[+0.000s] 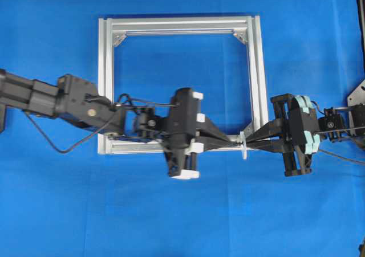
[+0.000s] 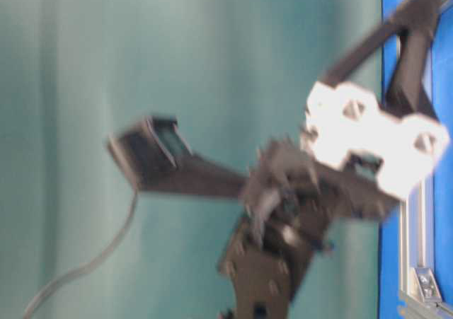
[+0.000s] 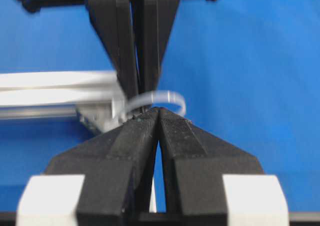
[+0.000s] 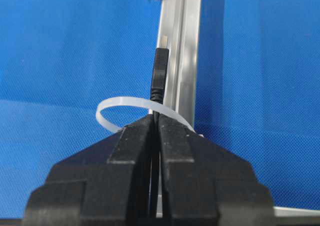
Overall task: Insert the wire through the string loop located on the right side.
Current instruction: 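Move the left gripper across to the plug emerging from the loop, then grasp the USB plug with the left gripper beyond the loop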
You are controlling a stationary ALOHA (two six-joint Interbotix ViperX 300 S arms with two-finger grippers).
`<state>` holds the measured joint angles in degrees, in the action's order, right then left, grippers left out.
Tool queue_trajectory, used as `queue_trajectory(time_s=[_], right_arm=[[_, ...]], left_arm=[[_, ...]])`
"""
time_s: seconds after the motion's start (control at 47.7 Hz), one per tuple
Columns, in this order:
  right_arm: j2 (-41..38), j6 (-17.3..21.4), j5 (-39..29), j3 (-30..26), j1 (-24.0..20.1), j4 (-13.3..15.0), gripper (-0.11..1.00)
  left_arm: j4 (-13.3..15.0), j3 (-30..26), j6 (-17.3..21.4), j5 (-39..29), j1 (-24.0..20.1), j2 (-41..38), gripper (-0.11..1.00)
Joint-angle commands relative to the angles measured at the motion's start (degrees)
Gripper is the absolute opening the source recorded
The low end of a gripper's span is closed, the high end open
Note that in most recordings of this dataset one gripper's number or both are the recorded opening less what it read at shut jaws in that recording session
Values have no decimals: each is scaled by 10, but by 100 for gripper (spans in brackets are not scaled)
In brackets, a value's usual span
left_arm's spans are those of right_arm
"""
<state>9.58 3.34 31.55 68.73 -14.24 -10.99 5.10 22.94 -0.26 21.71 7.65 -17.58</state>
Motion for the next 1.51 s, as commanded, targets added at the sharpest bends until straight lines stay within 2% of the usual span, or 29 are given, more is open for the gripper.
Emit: queue_trajectory(time_s=[0.0, 0.755, 0.818, 1.028, 1.091, 1.279, 1.489], right_arm=[[4, 0, 4, -11, 1, -1, -4], [4, -1, 4, -11, 1, -1, -4], [4, -1, 4, -11, 2, -1, -4], [4, -1, 4, -11, 1, -1, -4], [4, -1, 4, -11, 2, -1, -4], [4, -1, 4, -11, 1, -1, -4], [4, -1, 3, -11, 1, -1, -4]], left_arm=[[-1, -39, 2, -19, -4, 1, 0], [-1, -37, 2, -25, 7, -2, 1], [-1, -39, 1, -24, 8, -2, 11], [-1, -39, -1, -23, 7, -3, 74], [-1, -40, -1, -23, 8, -3, 87], [-1, -38, -1, -23, 7, -6, 87], [-1, -40, -7, -4, 7, -56, 87]])
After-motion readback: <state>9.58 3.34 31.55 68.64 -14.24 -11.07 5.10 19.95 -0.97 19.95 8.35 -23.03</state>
